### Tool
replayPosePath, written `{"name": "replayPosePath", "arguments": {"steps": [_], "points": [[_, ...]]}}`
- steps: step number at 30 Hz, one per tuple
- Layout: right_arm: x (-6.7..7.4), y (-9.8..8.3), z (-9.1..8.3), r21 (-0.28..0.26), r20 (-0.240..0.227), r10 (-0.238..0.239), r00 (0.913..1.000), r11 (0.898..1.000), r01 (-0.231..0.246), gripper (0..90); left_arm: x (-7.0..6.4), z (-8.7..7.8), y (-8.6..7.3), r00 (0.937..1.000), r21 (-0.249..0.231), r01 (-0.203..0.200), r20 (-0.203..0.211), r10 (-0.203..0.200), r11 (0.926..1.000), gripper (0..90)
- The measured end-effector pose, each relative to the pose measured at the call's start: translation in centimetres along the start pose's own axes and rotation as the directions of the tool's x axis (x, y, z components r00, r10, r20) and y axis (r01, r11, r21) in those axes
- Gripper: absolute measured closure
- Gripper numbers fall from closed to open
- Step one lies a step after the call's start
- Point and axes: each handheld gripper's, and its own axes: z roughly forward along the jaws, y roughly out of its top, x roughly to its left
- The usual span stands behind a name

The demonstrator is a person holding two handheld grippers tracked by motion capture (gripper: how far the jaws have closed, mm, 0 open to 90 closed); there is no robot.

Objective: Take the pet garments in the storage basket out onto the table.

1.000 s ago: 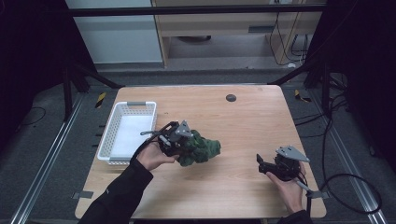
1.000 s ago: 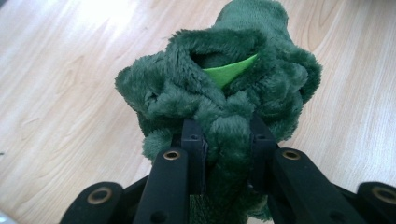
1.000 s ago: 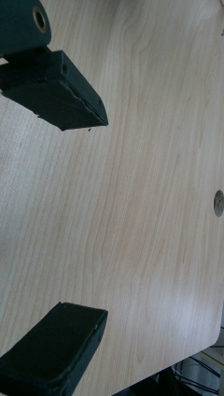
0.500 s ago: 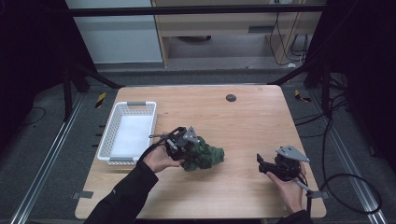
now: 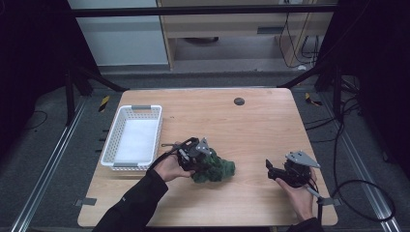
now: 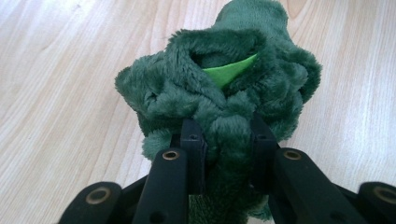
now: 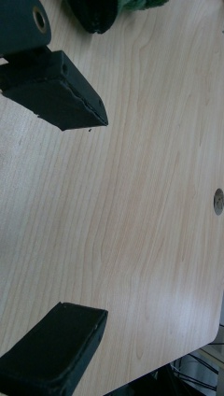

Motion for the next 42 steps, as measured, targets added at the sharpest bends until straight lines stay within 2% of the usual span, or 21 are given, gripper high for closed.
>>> {"name": "replayPosePath", "arguments": {"steps": [1,10,11,13,14,18,21,24,25,26,29,34,40,42], "points": [[0.0,0.0,0.0,0.000,0.000,0.000,1.0000,1.000,0.000,7.3,0.0,0.2,-0.1,0.9999,0.007,-0.009,0.006,0.009,0.9999,73.1],[0.0,0.0,0.0,0.001,-0.002,0.001,1.0000,1.000,-0.001,7.3,-0.1,0.8,-0.5,0.9998,-0.002,-0.004,0.022,0.005,1.0000,69.5],[0.0,0.0,0.0,0.003,-0.003,0.003,1.0000,1.000,-0.003,7.2,-0.1,0.8,-0.5,0.9998,-0.001,-0.003,0.022,0.003,1.0000,65.6],[0.0,0.0,0.0,0.002,-0.003,0.002,1.0000,1.000,-0.002,7.2,-0.1,0.8,-0.5,0.9997,0.000,-0.004,0.024,0.004,1.0000,63.7],[0.0,0.0,0.0,0.004,-0.004,0.005,1.0000,1.000,-0.005,7.2,-0.1,0.9,-0.5,0.9997,0.000,-0.004,0.023,0.004,1.0000,57.9],[0.0,0.0,0.0,0.004,-0.004,0.001,1.0000,1.000,-0.001,7.2,-0.1,0.9,-0.6,0.9998,-0.001,0.004,0.018,-0.004,1.0000,51.1],[0.0,0.0,0.0,0.005,-0.004,-0.001,1.0000,1.000,0.001,7.1,-0.2,0.9,-0.6,0.9998,0.002,0.001,0.022,-0.001,1.0000,41.2],[0.0,0.0,0.0,0.005,-0.005,0.001,1.0000,1.000,-0.001,7.1,-0.3,0.8,-0.6,1.0000,-0.004,-0.004,0.007,0.004,1.0000,35.2],[0.0,0.0,0.0,0.004,-0.004,-0.002,1.0000,1.000,0.002,7.1,-0.3,0.7,-0.7,1.0000,-0.012,-0.002,0.008,0.002,0.9999,35.2],[0.0,0.0,0.0,0.004,-0.004,-0.001,1.0000,1.000,0.001,7.1,-0.3,0.4,-0.7,0.9999,-0.025,0.006,0.010,-0.006,0.9997,31.5],[0.0,0.0,0.0,0.004,-0.003,0.001,1.0000,1.000,-0.001,7.1,-0.3,0.2,-0.8,0.9999,-0.030,0.004,0.011,-0.004,0.9996,28.4],[0.0,0.0,0.0,0.005,-0.003,0.004,1.0000,1.000,-0.004,7.1,-0.2,-1.0,-1.1,1.0000,-0.055,0.005,0.007,-0.005,0.9985,25.9],[0.0,0.0,0.0,0.003,0.000,0.001,1.0000,1.000,-0.001,7.0,-0.1,-2.1,-1.3,0.9988,-0.103,0.049,0.003,-0.049,0.9935,23.6],[0.0,0.0,0.0,0.003,0.000,0.003,1.0000,1.000,-0.003,7.0,0.0,-2.9,-1.3,0.9971,-0.144,0.074,-0.005,-0.076,0.9867,23.1]]}}
